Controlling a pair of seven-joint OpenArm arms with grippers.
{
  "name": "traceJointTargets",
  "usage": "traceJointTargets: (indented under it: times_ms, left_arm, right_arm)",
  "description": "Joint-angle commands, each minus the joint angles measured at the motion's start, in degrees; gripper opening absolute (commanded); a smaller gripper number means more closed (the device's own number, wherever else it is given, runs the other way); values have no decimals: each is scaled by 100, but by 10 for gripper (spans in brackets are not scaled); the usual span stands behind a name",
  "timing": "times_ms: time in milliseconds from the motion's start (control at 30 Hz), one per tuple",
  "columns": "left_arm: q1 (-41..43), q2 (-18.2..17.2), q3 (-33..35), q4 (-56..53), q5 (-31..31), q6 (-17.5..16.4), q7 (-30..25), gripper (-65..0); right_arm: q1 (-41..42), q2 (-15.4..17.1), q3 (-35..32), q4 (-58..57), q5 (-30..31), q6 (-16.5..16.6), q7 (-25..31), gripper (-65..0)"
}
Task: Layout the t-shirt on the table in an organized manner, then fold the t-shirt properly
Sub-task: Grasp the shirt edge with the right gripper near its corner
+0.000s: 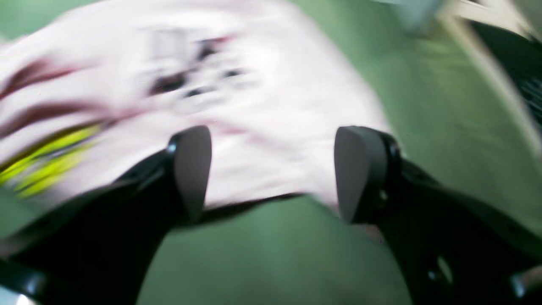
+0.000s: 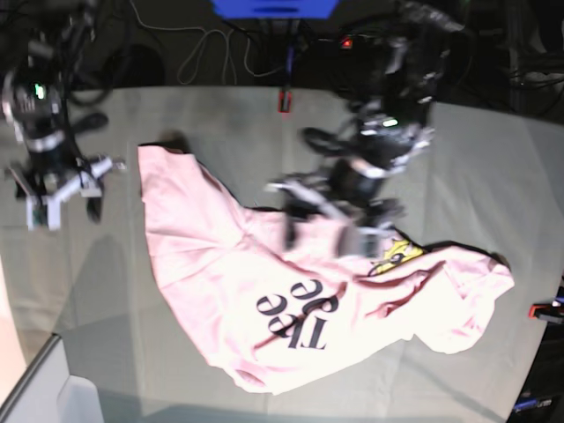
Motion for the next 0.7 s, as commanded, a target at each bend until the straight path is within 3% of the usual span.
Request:
traceJointTargets:
  times_ms: [0,300,467,667]
  left_arm:
    - [86,-48,-354,183,-193,-45,-124,-212]
    - [1150,-628,-2552,192,-1828,-54,-106,-212]
    - [1546,-619,-3255,192,-2013,-62,-106,-212]
    - [1669,-602,-3405,183,-2021,-62,-106,-212]
  right_arm:
    - [251,51,-101,-88,38,55,21,-247]
    - [2045,183,-840,-2655,21,55,-233,-250]
    - [2704,245,-884,-3921,21,55,-198,-251]
    - [2783,236,-901,-4756,21,55,540,-252]
